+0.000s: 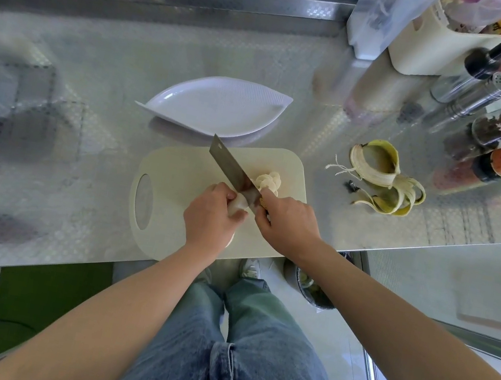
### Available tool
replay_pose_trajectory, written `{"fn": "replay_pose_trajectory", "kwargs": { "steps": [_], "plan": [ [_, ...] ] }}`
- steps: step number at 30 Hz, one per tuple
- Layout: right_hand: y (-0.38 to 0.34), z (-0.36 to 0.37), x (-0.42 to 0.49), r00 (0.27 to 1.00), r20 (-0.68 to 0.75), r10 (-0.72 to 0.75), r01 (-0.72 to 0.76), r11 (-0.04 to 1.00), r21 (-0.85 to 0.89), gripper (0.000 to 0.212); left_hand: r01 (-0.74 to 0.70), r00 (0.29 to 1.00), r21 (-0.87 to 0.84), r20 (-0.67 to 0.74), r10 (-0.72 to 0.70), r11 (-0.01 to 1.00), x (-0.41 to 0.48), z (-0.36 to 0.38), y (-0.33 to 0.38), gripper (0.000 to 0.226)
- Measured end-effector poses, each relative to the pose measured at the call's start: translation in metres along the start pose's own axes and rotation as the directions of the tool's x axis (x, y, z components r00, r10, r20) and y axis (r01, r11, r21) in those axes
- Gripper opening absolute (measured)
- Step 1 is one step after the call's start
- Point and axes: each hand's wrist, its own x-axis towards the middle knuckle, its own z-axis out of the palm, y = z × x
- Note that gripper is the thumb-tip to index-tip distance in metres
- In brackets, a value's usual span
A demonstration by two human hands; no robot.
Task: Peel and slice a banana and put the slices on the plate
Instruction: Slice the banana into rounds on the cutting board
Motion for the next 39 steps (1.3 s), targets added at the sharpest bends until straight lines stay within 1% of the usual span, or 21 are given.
{"fn": "replay_pose_trajectory", "kwargs": {
  "steps": [4,7,10,12,15,18,26,31,36,39],
  "plan": [
    [-0.001,0.009,0.0,0.999,0.038,0.007,-0.006,1.0,-0.018,0.02,-0.006,1.0,-0.004,-0.004,0.006,1.0,0.0,0.0,0.0,0.028],
    [0.001,0.013,0.001,0.999,0.048,0.015,-0.016,1.0,0.006,0.022,-0.013,1.0,-0.009,-0.011,0.013,1.0,0.0,0.001,-0.001,0.027],
    [0.002,0.01,0.0,1.0,0.01,0.025,-0.025,1.0,0.019,0.021,-0.043,0.999,0.007,-0.025,0.043,0.999,-0.004,0.001,-0.004,0.035],
    [0.002,0.006,-0.002,0.999,-0.033,0.027,-0.025,0.999,0.04,0.019,-0.034,0.999,-0.012,-0.042,0.033,0.999,-0.008,-0.001,-0.004,0.042],
    [0.001,-0.004,-0.004,0.997,-0.079,0.007,-0.002,0.998,0.06,0.021,-0.031,0.998,-0.009,-0.047,0.031,0.999,-0.011,-0.001,-0.005,0.034],
    [0.001,-0.01,-0.004,0.996,-0.083,-0.016,0.019,0.999,0.031,0.023,-0.038,0.998,-0.014,-0.057,0.037,0.999,-0.011,-0.001,-0.007,0.025],
    [0.0,-0.008,-0.004,0.998,-0.055,-0.001,0.002,1.0,0.017,0.02,-0.029,0.999,-0.02,-0.035,0.028,0.999,-0.007,0.0,-0.008,0.022],
    [-0.002,-0.004,-0.004,1.0,-0.006,-0.01,0.01,1.0,0.003,0.015,-0.023,0.999,-0.028,-0.023,0.023,0.999,-0.006,0.0,-0.007,0.023],
    [0.002,0.004,0.0,1.0,0.006,-0.013,0.013,1.0,0.004,0.017,-0.009,1.0,-0.036,-0.005,0.009,0.999,-0.005,0.001,-0.008,0.022],
    [0.003,0.011,0.001,0.999,0.031,-0.015,0.016,1.0,-0.023,0.023,-0.005,1.0,-0.036,-0.001,0.005,0.999,-0.004,0.0,-0.008,0.02]
  ]
}}
